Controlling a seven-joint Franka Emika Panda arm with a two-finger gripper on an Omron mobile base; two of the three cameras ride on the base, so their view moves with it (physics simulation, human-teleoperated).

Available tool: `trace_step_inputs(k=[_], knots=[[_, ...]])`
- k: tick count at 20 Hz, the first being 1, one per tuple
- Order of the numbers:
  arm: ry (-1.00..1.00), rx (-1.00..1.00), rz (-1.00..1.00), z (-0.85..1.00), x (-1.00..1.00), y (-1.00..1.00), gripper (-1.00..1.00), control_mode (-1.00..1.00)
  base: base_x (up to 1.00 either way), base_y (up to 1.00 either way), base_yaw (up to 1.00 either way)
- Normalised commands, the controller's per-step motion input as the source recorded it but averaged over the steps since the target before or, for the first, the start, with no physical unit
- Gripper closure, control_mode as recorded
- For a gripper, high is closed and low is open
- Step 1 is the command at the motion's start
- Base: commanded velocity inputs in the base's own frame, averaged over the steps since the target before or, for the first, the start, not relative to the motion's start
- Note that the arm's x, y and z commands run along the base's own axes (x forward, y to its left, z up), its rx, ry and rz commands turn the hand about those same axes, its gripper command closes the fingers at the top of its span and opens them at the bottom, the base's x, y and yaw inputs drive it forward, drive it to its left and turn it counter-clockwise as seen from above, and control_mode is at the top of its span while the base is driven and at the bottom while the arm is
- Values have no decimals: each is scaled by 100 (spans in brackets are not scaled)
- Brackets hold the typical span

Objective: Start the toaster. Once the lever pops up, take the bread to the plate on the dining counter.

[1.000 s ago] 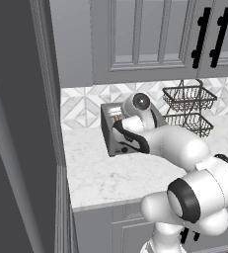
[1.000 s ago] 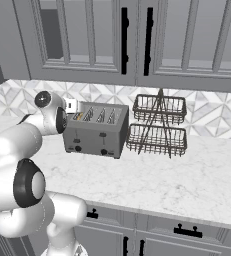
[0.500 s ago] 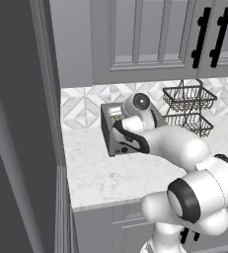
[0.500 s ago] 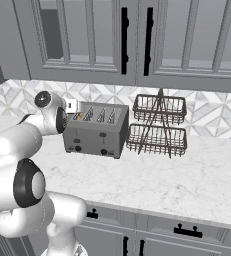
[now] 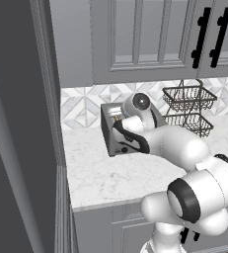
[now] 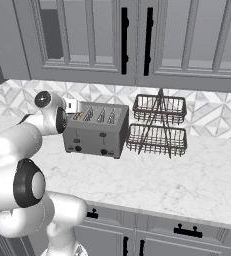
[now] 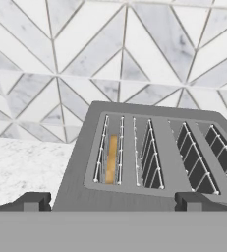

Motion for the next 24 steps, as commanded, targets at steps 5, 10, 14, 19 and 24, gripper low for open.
trace_step_inputs(k=[5, 10, 14, 19, 24], knots=[[0, 0, 0, 0, 0, 0, -100, -100, 0, 0, 0], [0, 0, 0, 0, 0, 0, -100, -100, 0, 0, 0], [0, 0, 0, 0, 0, 0, -100, -100, 0, 0, 0], [0, 0, 0, 0, 0, 0, -100, -100, 0, 0, 0], [0, 0, 0, 0, 0, 0, -100, -100, 0, 0, 0]])
